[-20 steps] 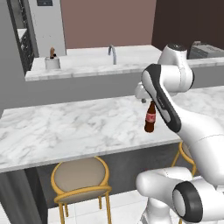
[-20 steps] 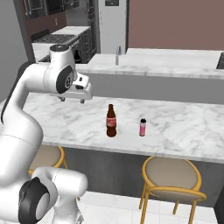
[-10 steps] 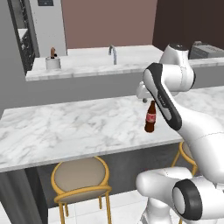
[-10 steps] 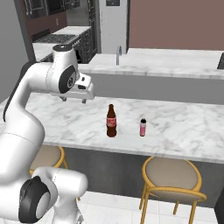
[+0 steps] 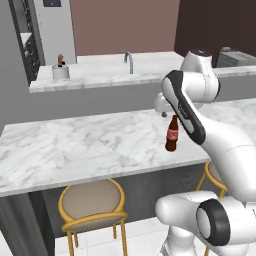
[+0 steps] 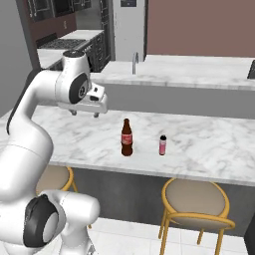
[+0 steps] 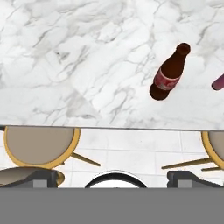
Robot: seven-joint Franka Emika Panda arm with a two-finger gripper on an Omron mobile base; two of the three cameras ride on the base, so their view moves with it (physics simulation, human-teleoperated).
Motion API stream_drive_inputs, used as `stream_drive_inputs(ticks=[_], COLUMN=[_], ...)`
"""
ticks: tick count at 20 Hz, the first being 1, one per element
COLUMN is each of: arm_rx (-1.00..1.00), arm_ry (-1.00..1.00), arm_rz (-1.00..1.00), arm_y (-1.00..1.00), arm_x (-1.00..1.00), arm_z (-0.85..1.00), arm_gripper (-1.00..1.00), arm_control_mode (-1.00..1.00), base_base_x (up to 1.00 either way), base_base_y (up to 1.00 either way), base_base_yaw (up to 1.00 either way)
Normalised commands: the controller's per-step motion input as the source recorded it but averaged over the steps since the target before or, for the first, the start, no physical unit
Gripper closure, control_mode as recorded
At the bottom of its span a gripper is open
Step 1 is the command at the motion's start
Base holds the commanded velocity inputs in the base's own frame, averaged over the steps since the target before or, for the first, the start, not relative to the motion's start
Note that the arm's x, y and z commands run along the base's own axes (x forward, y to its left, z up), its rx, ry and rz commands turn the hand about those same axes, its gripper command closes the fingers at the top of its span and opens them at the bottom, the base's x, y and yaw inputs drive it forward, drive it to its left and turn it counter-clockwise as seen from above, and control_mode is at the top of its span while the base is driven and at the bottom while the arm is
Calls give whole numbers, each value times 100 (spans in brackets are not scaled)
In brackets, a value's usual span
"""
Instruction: Place the large bottle from the dining counter next to the other large bottle outside the sink, and place the small bottle from the dining counter next to the other small bottle inside the sink.
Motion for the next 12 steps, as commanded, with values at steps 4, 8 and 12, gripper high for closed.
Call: stream_drive_inputs(ticks=[4, 8, 12], arm_rx=[-4, -5, -2], arm_ry=[11, 15, 2], arm_rz=[0, 0, 2], arm_y=[-2, -24, -25], arm_x=[69, 65, 9], arm_z=[0, 0, 7], arm_gripper=[-100, -100, -100], arm_control_mode=[-100, -100, -100], base_base_x=[0, 0, 0], base_base_y=[0, 0, 0], base_base_yaw=[0, 0, 0])
